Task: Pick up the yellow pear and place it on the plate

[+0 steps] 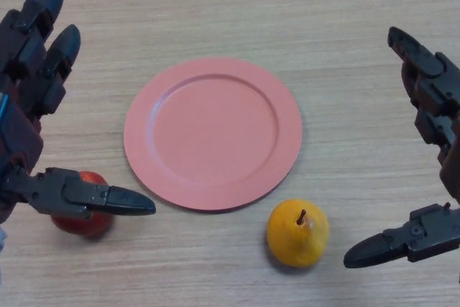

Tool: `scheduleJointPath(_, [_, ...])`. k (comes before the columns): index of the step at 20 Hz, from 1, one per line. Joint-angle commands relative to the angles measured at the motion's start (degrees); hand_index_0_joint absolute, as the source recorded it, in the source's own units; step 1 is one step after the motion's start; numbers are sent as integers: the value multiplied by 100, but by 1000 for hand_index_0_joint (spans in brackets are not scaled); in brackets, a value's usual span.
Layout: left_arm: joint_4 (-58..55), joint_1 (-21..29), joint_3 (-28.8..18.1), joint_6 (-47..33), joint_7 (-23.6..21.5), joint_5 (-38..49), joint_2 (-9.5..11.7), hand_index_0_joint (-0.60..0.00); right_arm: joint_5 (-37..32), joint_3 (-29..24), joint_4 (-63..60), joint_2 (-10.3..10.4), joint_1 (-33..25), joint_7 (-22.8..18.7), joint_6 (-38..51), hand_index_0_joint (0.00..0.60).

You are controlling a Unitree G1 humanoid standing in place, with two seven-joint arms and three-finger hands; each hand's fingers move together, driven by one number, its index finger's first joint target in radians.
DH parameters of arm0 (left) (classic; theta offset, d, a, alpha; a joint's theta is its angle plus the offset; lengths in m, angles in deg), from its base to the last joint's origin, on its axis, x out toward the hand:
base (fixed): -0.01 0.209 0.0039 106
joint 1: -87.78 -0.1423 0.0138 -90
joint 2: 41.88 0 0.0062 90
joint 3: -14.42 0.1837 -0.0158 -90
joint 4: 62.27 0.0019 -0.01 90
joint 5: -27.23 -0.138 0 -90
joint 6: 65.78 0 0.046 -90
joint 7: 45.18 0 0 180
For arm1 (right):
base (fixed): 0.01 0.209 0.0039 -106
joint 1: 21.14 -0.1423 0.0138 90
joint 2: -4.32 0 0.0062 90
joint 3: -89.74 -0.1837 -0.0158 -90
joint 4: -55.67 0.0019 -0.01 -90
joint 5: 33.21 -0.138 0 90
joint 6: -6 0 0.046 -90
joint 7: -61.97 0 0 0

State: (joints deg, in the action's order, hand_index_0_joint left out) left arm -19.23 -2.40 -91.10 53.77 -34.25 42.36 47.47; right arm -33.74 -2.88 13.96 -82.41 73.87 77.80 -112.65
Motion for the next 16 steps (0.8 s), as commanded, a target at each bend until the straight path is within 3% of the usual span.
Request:
scheduleJointPath(1, [-58, 69, -224, -1109, -76, -17, 119, 0, -118, -153, -62, -31, -36, -152, 1148, 0])
scheduleJointPath(7, [246, 67, -113, -1497, -115, -166, 100, 0, -81, 99, -1505, 55, 214, -398, 2581, 0])
scheduleJointPath(11, [284, 81, -73, -1558, -108, -274, 104, 0, 490, 316, -2720, 42, 156, -704, 3775, 0])
scheduleJointPath(16, [367, -45, -39, -1672, -15, -576, 59, 0, 983, 617, -3801, 84, 39, -1047, 4461, 0])
